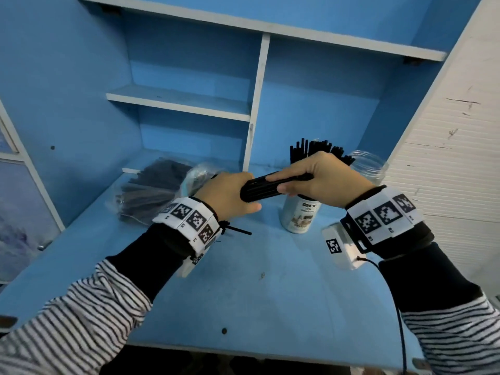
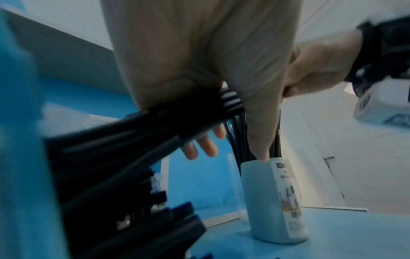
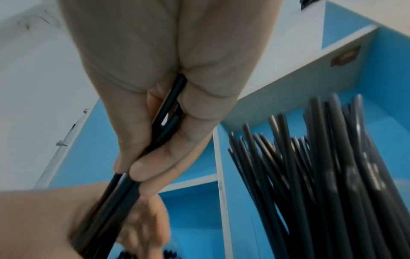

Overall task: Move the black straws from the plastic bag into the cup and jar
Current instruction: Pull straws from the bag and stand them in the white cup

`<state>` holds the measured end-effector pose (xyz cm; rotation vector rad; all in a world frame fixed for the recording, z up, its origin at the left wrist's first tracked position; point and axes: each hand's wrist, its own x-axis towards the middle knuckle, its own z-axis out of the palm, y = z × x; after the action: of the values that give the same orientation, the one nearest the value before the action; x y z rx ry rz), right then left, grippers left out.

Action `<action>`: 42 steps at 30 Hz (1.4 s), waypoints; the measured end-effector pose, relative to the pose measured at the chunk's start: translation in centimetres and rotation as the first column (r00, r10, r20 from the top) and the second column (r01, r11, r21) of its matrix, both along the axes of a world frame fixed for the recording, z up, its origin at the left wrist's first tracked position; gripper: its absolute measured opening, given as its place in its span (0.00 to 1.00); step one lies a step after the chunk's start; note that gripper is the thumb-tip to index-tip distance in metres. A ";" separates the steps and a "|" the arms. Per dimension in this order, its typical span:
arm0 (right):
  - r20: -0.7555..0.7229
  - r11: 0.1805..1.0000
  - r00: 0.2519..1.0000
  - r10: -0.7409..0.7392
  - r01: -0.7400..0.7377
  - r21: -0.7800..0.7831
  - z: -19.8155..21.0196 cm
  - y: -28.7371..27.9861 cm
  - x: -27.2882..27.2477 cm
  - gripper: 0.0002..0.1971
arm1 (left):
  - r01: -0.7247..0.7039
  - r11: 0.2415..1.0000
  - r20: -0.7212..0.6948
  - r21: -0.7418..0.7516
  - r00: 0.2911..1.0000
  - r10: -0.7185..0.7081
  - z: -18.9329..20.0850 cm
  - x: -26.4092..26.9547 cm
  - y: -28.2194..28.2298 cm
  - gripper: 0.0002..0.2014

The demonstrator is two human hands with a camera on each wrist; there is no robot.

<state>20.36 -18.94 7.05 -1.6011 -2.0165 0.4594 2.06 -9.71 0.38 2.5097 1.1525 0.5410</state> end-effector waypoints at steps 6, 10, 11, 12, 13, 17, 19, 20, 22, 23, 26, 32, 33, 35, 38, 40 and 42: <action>-0.130 0.965 0.990 -0.059 0.089 0.245 3.4 -1.1 0.2 0.20 | 0.024 0.994 0.336 -0.111 0.942 0.015 0.7 2.4 -1.1 0.23; -0.297 0.836 0.955 -0.007 0.169 0.523 4.1 -0.6 -1.2 0.14 | 0.138 0.954 0.544 -0.266 0.839 0.031 0.6 4.2 -1.9 0.24; -0.312 0.804 0.950 0.018 0.172 0.569 4.0 -0.4 -1.7 0.12 | 0.165 0.939 0.581 -0.302 0.813 0.044 0.5 4.6 -2.2 0.24; -0.316 0.788 0.948 0.033 0.170 0.591 3.8 -0.2 -2.1 0.11 | 0.186 0.925 0.603 -0.332 0.796 0.057 0.4 5.0 -2.4 0.24; -0.314 0.787 0.949 0.039 0.164 0.594 3.5 0.0 -2.5 0.10 | 0.201 0.914 0.618 -0.352 0.783 0.066 0.2 5.3 -2.7 0.24; -0.205 0.814 0.979 -0.021 0.136 0.564 0.9 0.4 -2.9 0.11 | 0.268 0.877 0.676 -0.399 0.732 0.083 -1.7 5.2 -3.3 0.13; -0.091 0.840 0.994 -0.062 0.101 0.533 -1.0 0.6 -2.6 0.13 | 0.292 0.851 0.674 -0.436 0.733 0.094 -3.0 4.8 -3.0 0.10; -0.061 0.852 0.996 -0.071 0.093 0.516 -1.9 0.8 -2.4 0.14 | 0.284 0.844 0.655 -0.455 0.749 0.101 -3.6 4.6 -2.8 0.10; -0.082 0.864 0.995 -0.052 0.086 0.496 -2.9 0.9 -2.3 0.13 | 0.249 0.838 0.610 -0.485 0.783 0.120 -4.3 4.5 -2.7 0.11; -0.104 0.863 0.994 -0.033 0.081 0.498 -3.0 0.9 -2.4 0.13 | 0.236 0.835 0.598 -0.496 0.791 0.131 -4.2 4.5 -2.7 0.11; -0.103 0.863 0.995 -0.016 0.066 0.500 -3.0 1.0 -2.7 0.21 | 0.237 0.843 0.569 -0.483 0.816 0.097 -3.4 4.4 -3.0 0.14; -0.055 0.872 0.998 0.021 0.009 0.490 -4.1 1.3 -3.3 0.15 | 0.142 0.862 0.399 -0.487 0.914 0.075 -3.5 4.6 -3.1 0.12; -0.052 0.863 0.998 0.018 0.011 0.505 -4.5 1.3 -3.3 0.14 | 0.144 0.849 0.378 -0.508 0.923 0.070 -4.1 4.5 -3.0 0.12; -0.056 0.859 0.998 0.004 0.026 0.511 -5.0 1.3 -3.2 0.13 | 0.167 0.820 0.360 -0.547 0.931 0.051 -5.1 4.1 -2.8 0.14; -0.049 0.882 0.999 0.004 0.020 0.471 -4.9 1.0 -3.1 0.11 | 0.143 0.816 0.313 -0.560 0.948 0.049 -5.5 3.8 -2.6 0.17; -0.051 0.887 0.999 0.009 0.016 0.461 -4.2 0.6 -2.9 0.14 | 0.145 0.835 0.325 -0.531 0.945 0.043 -5.1 4.0 -2.7 0.18; -0.086 0.899 0.996 -0.009 0.046 0.435 -3.2 0.1 -2.7 0.23 | 0.185 0.839 0.408 -0.512 0.912 0.047 -4.5 4.2 -2.9 0.18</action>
<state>17.70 -18.88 3.90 -1.3063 -1.8657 0.0471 6.29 -12.63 -4.15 1.8300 0.8877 0.5820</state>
